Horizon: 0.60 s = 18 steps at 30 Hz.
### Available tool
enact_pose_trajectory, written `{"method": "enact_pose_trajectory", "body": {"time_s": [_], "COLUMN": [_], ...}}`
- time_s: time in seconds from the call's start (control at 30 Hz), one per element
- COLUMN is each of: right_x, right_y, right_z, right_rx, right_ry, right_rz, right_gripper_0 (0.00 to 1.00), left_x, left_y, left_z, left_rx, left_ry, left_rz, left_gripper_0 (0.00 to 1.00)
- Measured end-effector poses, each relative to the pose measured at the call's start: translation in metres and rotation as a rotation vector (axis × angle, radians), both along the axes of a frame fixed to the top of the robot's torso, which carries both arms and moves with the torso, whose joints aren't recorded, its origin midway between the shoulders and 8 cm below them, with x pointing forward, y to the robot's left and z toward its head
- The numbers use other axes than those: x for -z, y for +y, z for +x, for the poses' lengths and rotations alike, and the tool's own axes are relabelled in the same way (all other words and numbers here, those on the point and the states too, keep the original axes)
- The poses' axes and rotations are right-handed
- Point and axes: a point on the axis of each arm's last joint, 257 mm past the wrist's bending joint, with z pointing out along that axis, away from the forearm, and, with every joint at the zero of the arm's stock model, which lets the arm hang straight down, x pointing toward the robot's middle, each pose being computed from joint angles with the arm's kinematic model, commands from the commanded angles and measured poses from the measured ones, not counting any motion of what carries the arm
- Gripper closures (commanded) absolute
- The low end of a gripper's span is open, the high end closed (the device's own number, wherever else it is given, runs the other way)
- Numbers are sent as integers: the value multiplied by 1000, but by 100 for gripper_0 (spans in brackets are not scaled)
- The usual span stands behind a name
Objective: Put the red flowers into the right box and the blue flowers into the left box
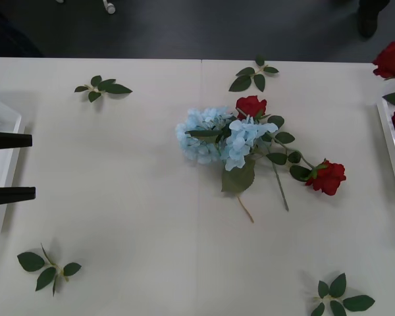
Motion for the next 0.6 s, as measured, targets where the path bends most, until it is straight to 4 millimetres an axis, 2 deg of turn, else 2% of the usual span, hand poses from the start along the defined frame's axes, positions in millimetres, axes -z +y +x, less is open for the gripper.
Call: {"method": "enact_pose_trajectory", "body": {"time_s": [0.2, 0.3, 0.43, 0.6], "right_x": [-46, -60, -64, -51], "right_y": [-43, -63, -91, -126], "right_z": [-6, -5, 2, 9], "right_rx": [148, 233, 308, 407], "right_ry": [-79, -111, -152, -186], "right_rz": [9, 21, 38, 49], "right_gripper_0": [100, 100, 100, 100], "left_x": [0, 0, 0, 0], "left_y": [0, 0, 0, 0], "left_z": [0, 0, 0, 0], "left_rx": [0, 0, 0, 0], "left_ry": [0, 0, 0, 0], "left_rz": [0, 0, 0, 0], "left_gripper_0": [0, 0, 0, 0]}}
